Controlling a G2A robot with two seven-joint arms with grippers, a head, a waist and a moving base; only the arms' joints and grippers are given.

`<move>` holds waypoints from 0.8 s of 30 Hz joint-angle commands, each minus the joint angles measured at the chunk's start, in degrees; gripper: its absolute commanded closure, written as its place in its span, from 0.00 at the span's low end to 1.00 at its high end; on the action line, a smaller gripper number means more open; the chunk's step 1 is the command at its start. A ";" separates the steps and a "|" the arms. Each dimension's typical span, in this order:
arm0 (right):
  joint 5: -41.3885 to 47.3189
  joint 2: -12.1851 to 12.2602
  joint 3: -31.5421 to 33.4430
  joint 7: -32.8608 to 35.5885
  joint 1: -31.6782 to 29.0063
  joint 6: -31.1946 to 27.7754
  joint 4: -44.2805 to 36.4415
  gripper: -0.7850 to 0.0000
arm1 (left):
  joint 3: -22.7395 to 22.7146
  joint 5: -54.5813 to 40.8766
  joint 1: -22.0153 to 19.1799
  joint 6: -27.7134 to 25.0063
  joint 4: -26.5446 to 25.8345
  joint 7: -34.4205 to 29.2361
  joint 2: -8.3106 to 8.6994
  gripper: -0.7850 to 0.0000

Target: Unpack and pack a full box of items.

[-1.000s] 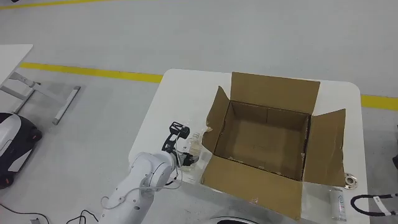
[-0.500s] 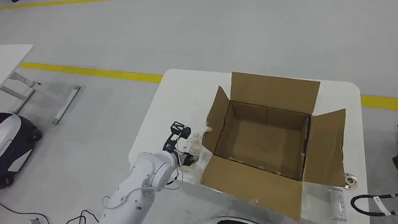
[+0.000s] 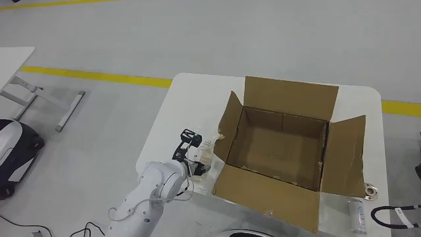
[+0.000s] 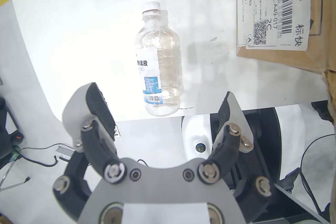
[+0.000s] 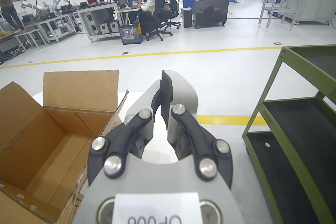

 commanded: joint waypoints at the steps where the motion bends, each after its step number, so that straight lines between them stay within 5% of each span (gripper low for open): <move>1: 0.00 0.00 0.00 0.00 0.00 0.00 0.00 1.00 | 0.48 1.21 -0.36 -0.51 0.88 0.10 0.07 0.00; 16: 0.00 0.00 0.00 0.00 0.00 0.00 0.00 1.00 | 2.72 -3.73 -10.56 2.71 10.71 -12.35 -0.23 0.00; 24: 0.00 0.00 0.00 0.00 0.00 0.00 0.00 1.00 | 4.95 -2.03 -14.67 4.64 17.87 -13.34 -0.39 0.00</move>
